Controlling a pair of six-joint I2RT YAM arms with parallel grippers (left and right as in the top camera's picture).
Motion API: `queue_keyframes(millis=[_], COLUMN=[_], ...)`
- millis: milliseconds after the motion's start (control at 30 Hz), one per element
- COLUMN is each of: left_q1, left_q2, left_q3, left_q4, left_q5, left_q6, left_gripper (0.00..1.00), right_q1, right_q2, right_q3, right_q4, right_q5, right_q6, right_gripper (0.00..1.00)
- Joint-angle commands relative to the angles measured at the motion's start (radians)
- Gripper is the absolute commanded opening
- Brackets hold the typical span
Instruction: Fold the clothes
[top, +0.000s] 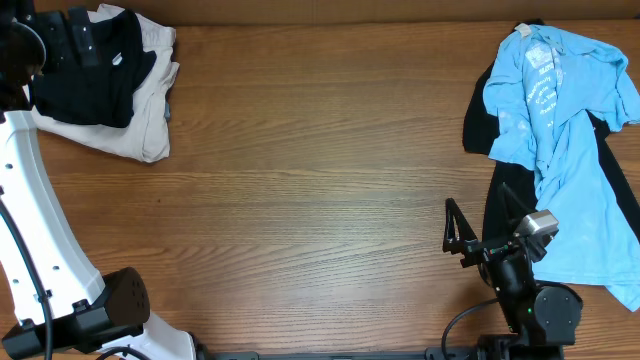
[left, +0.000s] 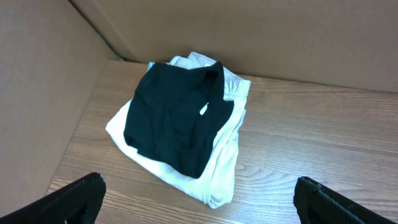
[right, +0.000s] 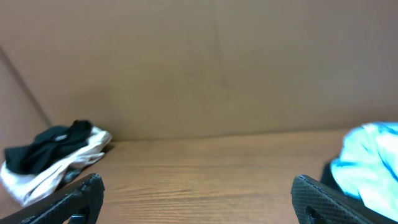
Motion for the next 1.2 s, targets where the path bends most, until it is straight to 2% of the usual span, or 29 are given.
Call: queue_keyframes(millis=[0, 267, 1167], left_q1=[0.004, 0.004, 0.005], left_q2=[0.004, 0.004, 0.004], left_q3=[0.004, 0.004, 0.004], left_q4=[0.0, -0.001, -0.001], left_q5=[0.005, 0.005, 0.005], left_q6=[0.012, 0.012, 0.012], left_gripper=[1.0, 1.0, 1.0], right_q1=[0.019, 0.035, 0.035], right_q2=[-0.05, -0.116, -0.127], right_q3=[-0.047, -0.124, -0.124], right_q4=[-0.007, -0.119, -0.113], right_q5=[0.133, 0.146, 0.146], right_q6=[0.072, 0.072, 0.072], right_gripper=[1.0, 1.0, 1.0])
